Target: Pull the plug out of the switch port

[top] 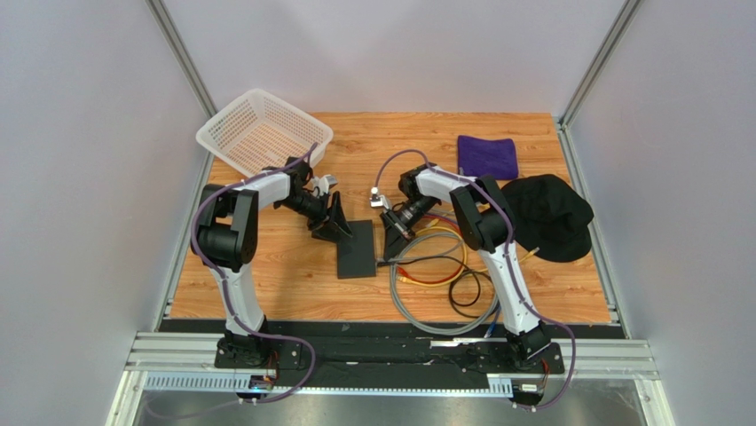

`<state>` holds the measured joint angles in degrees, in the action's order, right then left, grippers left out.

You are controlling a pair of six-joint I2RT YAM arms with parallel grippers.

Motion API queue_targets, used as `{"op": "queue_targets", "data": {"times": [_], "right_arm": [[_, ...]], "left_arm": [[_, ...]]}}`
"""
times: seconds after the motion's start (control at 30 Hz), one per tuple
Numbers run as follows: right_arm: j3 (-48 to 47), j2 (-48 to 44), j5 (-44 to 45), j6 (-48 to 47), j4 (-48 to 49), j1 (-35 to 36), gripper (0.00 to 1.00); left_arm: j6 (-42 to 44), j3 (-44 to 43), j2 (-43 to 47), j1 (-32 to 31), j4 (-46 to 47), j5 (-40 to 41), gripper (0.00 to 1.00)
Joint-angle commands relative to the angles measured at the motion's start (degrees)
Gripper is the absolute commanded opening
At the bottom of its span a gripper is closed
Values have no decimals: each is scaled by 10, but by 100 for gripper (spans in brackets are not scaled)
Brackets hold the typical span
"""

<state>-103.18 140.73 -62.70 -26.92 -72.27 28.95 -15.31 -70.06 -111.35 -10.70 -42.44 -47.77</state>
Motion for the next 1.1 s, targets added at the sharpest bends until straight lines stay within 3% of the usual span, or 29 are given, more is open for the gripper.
{"op": "queue_targets", "data": {"times": [0.0, 0.27, 0.43, 0.6, 0.87, 0.9, 0.93, 0.97, 1.07], "right_arm": [[21, -59, 46, 42, 35, -20, 0], [26, -46, 44, 34, 35, -21, 0], [-59, -76, 70, 45, 32, -75, 0], [-132, -125, 182, 11, 34, -129, 0], [-215, -143, 433, 85, 143, -194, 0], [-224, -148, 459, 99, 152, -194, 5], [-222, -151, 501, 107, 170, -193, 21], [-217, -156, 516, 114, 175, -192, 29], [-173, -185, 491, 118, 173, -185, 43]], "left_arm": [[34, 3, -24, -2, 14, 89, 62], [63, -12, 9, -5, -3, 130, 60], [79, -12, 49, -5, 3, 104, 60], [95, -22, 84, -4, 3, 76, 60], [107, -12, 110, -5, 6, 99, 61], [105, -11, 111, -5, 8, 102, 61], [103, -10, 112, -5, 9, 106, 62], [102, -9, 110, -5, 11, 111, 62], [100, -11, 107, -6, 13, 119, 63]]}}
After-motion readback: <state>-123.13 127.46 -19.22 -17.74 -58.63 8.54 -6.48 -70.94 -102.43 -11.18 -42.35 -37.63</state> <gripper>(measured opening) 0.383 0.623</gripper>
